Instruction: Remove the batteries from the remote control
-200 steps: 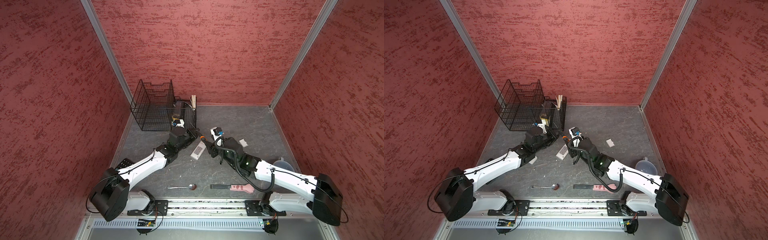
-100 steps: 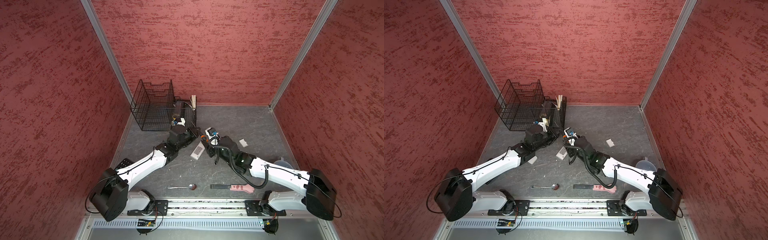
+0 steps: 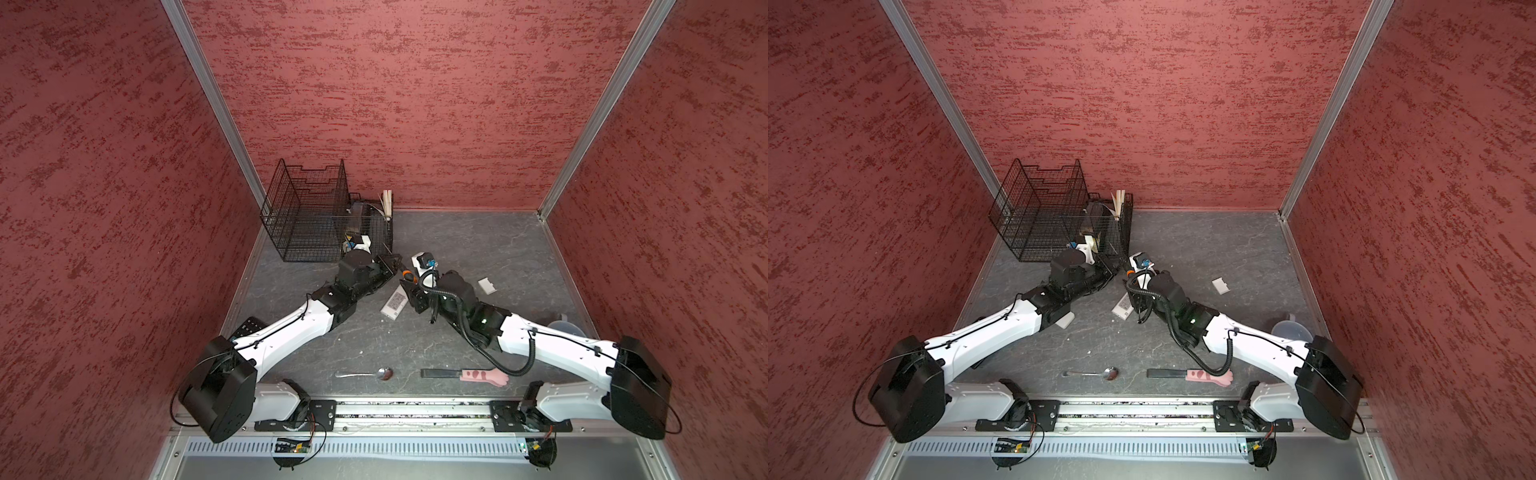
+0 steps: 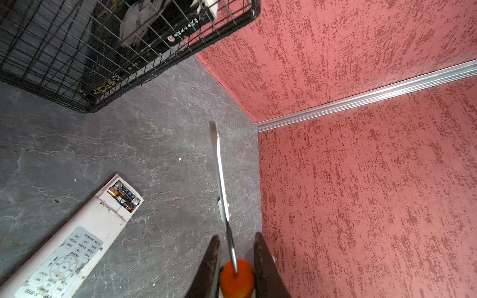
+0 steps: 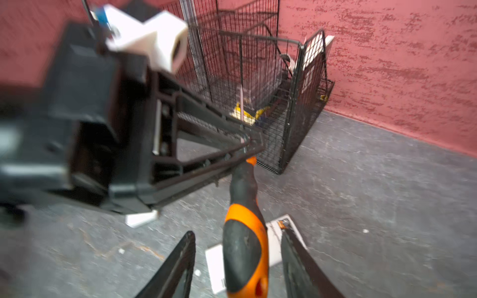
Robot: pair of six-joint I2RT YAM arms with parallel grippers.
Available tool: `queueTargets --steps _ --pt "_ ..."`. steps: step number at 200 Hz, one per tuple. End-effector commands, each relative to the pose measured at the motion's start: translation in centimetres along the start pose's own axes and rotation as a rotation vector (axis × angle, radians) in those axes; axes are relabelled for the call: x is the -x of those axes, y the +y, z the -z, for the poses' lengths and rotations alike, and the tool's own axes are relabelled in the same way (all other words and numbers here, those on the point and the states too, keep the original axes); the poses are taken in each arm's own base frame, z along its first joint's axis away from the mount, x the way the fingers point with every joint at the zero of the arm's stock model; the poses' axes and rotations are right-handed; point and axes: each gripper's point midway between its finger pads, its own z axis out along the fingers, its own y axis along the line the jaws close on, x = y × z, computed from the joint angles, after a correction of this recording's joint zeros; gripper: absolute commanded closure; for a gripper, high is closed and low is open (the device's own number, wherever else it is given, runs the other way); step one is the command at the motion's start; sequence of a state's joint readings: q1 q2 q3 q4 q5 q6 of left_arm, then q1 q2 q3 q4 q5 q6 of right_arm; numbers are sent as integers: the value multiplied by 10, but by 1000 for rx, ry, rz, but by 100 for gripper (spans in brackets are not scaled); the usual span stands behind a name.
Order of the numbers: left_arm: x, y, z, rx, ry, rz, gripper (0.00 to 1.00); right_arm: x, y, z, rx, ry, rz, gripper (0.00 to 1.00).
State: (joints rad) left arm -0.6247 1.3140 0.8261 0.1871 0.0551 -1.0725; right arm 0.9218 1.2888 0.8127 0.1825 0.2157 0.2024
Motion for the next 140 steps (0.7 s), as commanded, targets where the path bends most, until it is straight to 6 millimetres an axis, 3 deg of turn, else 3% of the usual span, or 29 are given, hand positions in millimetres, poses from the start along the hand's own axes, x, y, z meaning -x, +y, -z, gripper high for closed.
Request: queueTargets --steps 1,33,79,140 --pt "3 -15 6 -64 -12 -11 100 23 10 14 74 -90 -244 45" --pt "2 -18 6 -83 -15 -6 100 33 15 20 147 -166 -461 44" --pt "2 -23 8 -114 -23 1 100 39 1 23 149 -268 -735 43" --pt "4 -27 13 -130 -35 -5 100 30 -4 17 151 -269 -853 44"
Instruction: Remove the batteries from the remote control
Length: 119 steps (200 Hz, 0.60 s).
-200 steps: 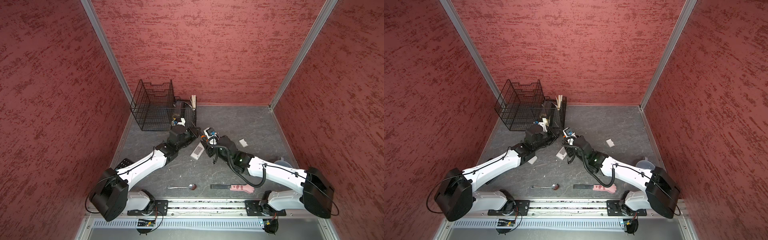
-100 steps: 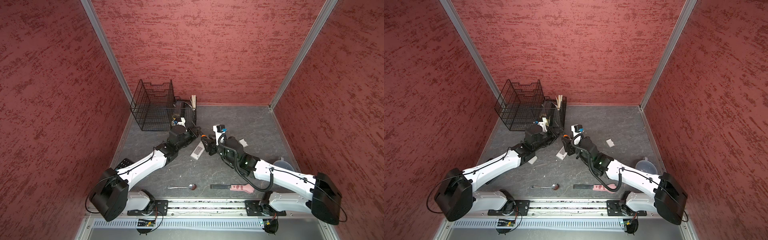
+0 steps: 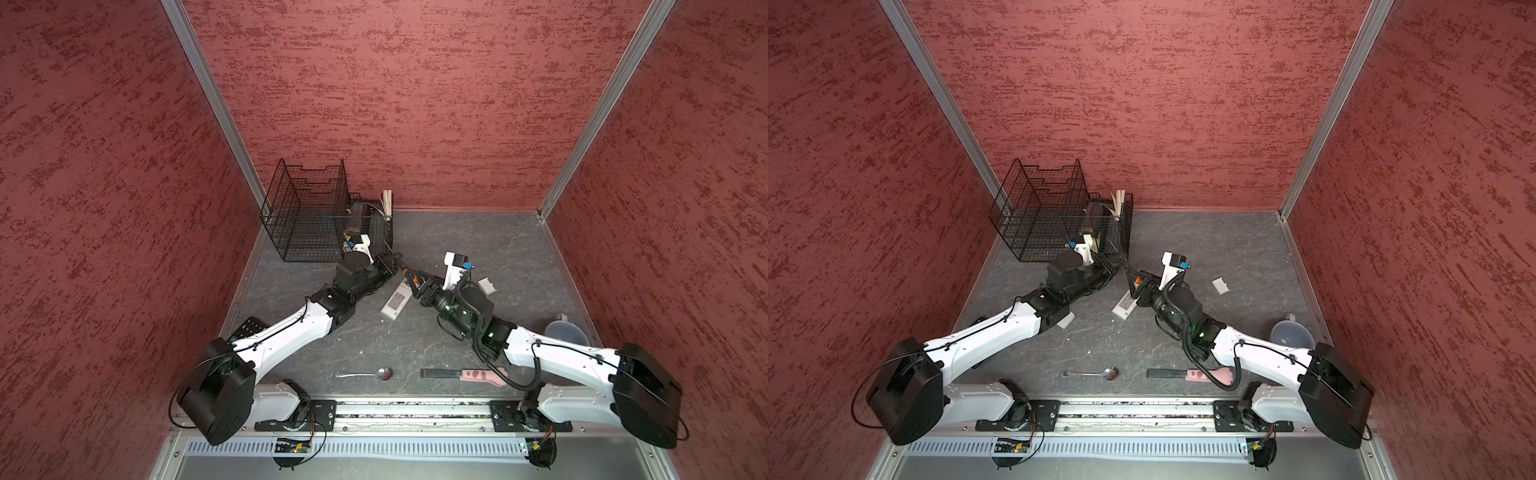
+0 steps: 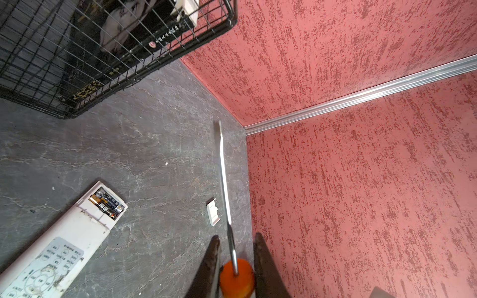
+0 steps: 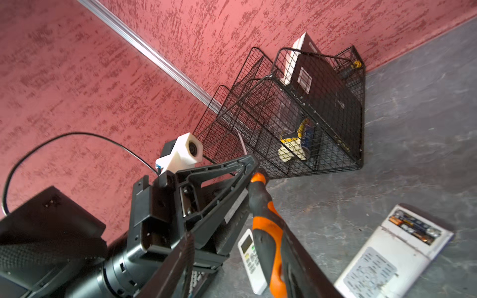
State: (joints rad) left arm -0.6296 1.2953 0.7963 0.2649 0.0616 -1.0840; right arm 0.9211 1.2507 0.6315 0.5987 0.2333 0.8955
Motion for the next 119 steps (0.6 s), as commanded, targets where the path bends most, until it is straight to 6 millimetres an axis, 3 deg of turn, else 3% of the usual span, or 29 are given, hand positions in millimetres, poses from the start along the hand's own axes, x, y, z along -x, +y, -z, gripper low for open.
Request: queueTargets --steps 1,63,119 --pt "2 -16 7 -65 -19 -11 100 6 1 -2 14 -35 -102 44" --pt "4 -23 10 -87 -28 -24 100 0 -17 -1 -46 -22 -157 45" --pt "4 -23 8 -85 -27 -27 100 -4 -20 -3 -81 6 -111 46"
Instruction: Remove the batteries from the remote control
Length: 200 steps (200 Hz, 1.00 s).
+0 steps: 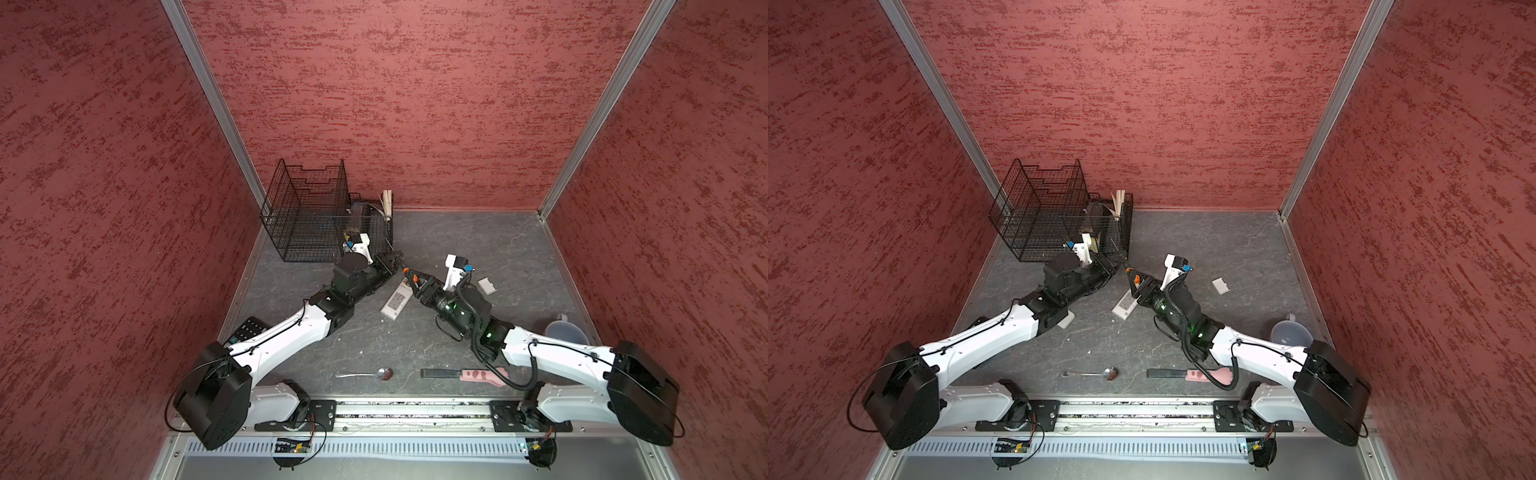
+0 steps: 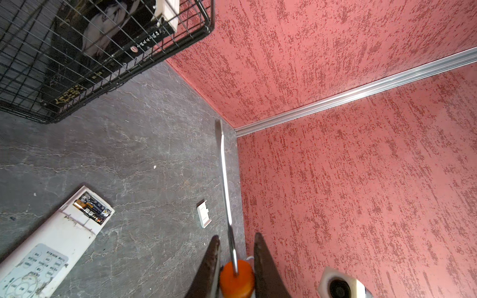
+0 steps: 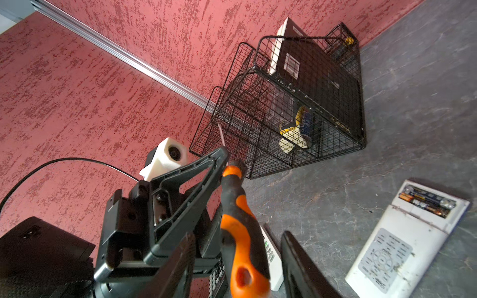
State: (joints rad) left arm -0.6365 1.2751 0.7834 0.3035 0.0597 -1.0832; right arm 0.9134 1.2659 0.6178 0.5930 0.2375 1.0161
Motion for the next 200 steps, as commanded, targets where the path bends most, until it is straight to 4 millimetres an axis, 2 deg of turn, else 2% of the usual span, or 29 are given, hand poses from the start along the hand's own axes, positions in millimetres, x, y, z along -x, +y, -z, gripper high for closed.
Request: queueTargets --steps 1,43,62,89,131,160,200 --pt "3 -13 3 -42 -13 -22 100 2 -6 -2 -47 -5 5 46" --pt "2 -13 1 -34 -6 -27 100 6 -1 -12 -145 40 214 45" --pt "1 -13 1 -26 0 -29 100 10 2 -17 -188 66 359 45" --pt "1 -12 3 -4 9 -36 100 5 2 -27 -250 153 582 45" --pt "4 -13 8 19 7 -51 100 4 -6 -22 -299 200 812 45" --pt "4 -13 8 15 5 -51 100 9 -7 -14 -311 184 807 44" --pt "5 -17 7 -13 -3 -49 100 -2 1 -10 -221 177 616 44"
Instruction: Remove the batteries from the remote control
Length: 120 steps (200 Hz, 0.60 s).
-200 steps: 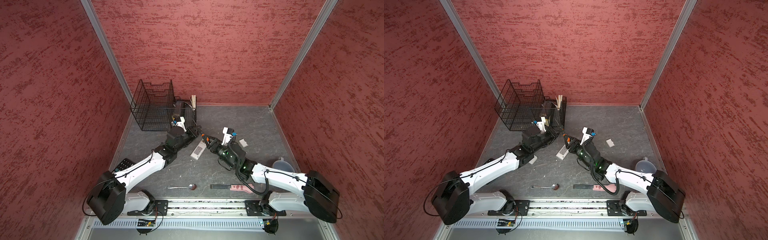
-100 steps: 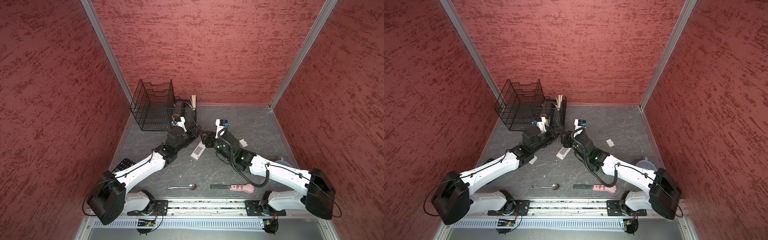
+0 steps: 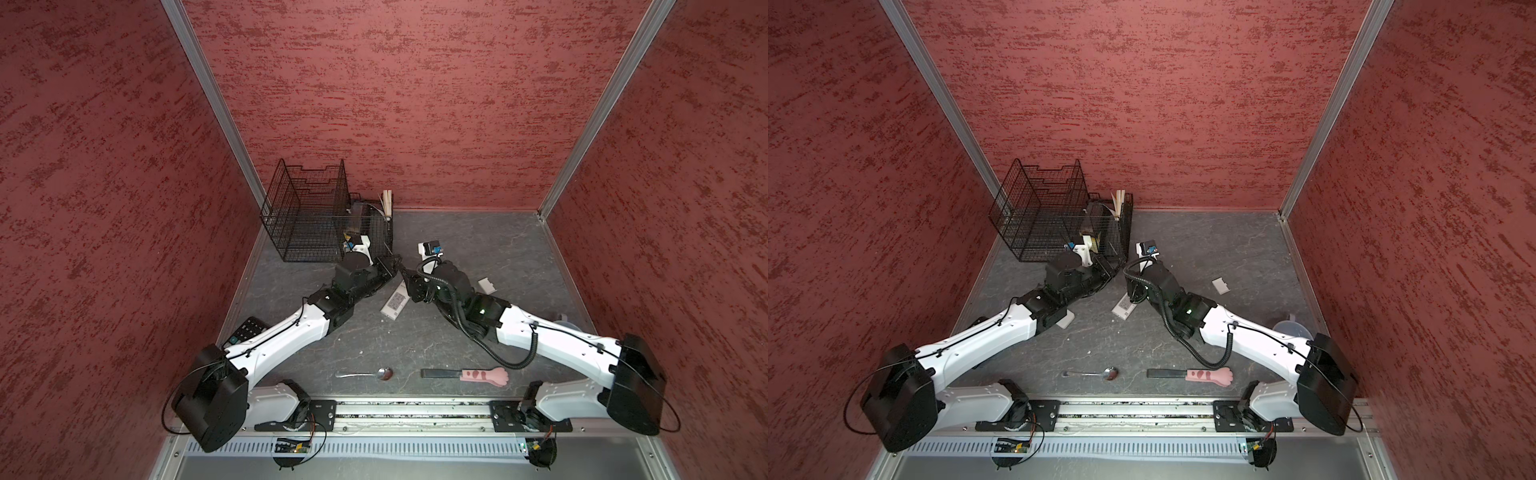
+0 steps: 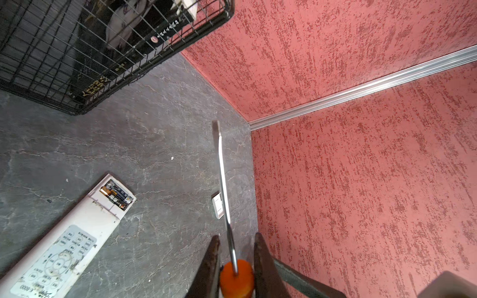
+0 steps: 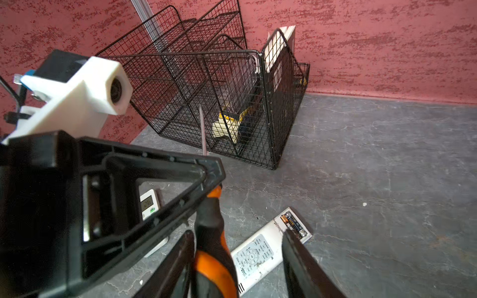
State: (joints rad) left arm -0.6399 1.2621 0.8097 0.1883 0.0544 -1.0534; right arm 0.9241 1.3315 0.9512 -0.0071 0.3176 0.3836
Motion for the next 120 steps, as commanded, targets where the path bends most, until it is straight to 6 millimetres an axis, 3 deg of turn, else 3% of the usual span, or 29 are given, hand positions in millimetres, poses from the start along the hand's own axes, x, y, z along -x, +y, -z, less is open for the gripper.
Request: queueTargets --steps 1,84,120 --pt "10 -26 6 -82 -35 -22 100 3 8 9 59 -22 -110 44" --pt "7 -30 2 -115 -26 -9 100 24 3 25 222 -258 -550 45" --pt "6 -28 2 -114 -28 -8 100 28 3 33 298 -320 -659 45"
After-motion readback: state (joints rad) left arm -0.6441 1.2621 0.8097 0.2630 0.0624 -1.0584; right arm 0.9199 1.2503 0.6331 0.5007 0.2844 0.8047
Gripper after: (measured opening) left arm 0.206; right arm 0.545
